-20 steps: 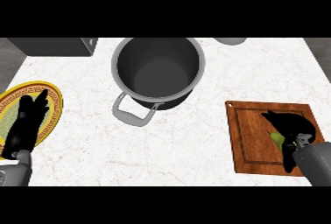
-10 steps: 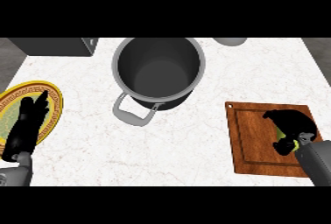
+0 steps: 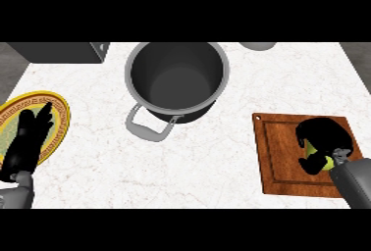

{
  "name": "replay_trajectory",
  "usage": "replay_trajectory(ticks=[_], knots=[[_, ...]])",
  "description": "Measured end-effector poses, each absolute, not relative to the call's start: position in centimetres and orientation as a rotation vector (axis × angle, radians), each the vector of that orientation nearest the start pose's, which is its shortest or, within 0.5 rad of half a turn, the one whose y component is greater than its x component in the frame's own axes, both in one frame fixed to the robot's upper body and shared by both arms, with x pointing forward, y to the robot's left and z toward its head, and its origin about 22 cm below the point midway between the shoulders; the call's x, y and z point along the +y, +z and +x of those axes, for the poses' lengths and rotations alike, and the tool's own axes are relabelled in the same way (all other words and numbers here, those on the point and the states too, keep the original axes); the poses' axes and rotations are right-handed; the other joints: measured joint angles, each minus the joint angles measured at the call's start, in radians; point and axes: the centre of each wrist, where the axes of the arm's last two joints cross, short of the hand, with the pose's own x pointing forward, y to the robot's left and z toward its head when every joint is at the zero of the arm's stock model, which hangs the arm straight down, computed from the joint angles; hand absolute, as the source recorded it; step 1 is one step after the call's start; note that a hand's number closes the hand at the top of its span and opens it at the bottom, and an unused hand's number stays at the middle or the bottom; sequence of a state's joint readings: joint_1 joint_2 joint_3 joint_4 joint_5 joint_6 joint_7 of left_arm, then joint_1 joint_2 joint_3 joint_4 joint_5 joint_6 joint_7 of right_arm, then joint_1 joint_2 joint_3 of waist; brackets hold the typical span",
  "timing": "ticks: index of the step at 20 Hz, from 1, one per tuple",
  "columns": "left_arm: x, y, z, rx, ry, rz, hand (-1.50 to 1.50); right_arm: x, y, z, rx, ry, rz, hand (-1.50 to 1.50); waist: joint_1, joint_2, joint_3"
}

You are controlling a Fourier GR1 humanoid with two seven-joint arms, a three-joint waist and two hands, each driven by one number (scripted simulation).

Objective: Pick the pear from the cutting board and place it in the pot

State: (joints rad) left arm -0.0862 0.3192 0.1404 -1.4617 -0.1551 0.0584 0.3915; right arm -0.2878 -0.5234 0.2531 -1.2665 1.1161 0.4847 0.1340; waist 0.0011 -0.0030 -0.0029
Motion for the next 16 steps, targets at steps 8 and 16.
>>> replay_trajectory(ticks=[8, 16], knots=[[34.2, 2.8, 25.5, -1.152, -0.088, 0.532, 0.0, -28.9, 4.9, 29.5, -0.898, 1.211, -1.063, 1.5, -0.016, -0.003, 0.002], [33.3, 2.7, 25.8, -1.145, -0.083, 0.533, 0.0, -26.6, 11.4, 27.4, -1.258, 0.894, -1.236, 1.5, -0.023, -0.005, 0.003]])
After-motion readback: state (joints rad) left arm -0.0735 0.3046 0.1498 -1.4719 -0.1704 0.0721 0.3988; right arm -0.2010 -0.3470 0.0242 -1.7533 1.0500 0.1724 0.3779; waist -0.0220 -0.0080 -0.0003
